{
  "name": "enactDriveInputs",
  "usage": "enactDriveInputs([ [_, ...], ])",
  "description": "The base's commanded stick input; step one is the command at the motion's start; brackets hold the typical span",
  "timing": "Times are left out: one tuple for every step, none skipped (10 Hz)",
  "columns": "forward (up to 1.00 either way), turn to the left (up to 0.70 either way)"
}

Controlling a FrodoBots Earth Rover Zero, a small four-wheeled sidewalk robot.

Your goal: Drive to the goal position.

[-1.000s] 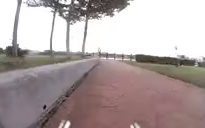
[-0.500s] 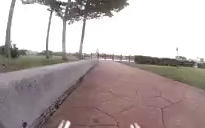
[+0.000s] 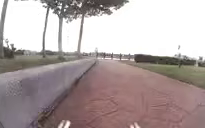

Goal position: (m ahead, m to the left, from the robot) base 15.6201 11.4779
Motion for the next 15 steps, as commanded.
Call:
enactDriveInputs([
  [0.70,0.07],
  [0.70,0.07],
  [0.70,0.07],
  [0.70,0.07],
  [0.70,0.07],
  [0.70,0.07],
  [0.70,0.07],
  [0.70,0.07],
  [0.70,0.07],
  [0.70,0.07],
  [0.70,0.07],
  [0.70,0.07],
  [0.70,0.07],
  [0.70,0.07],
  [0.70,0.07],
])
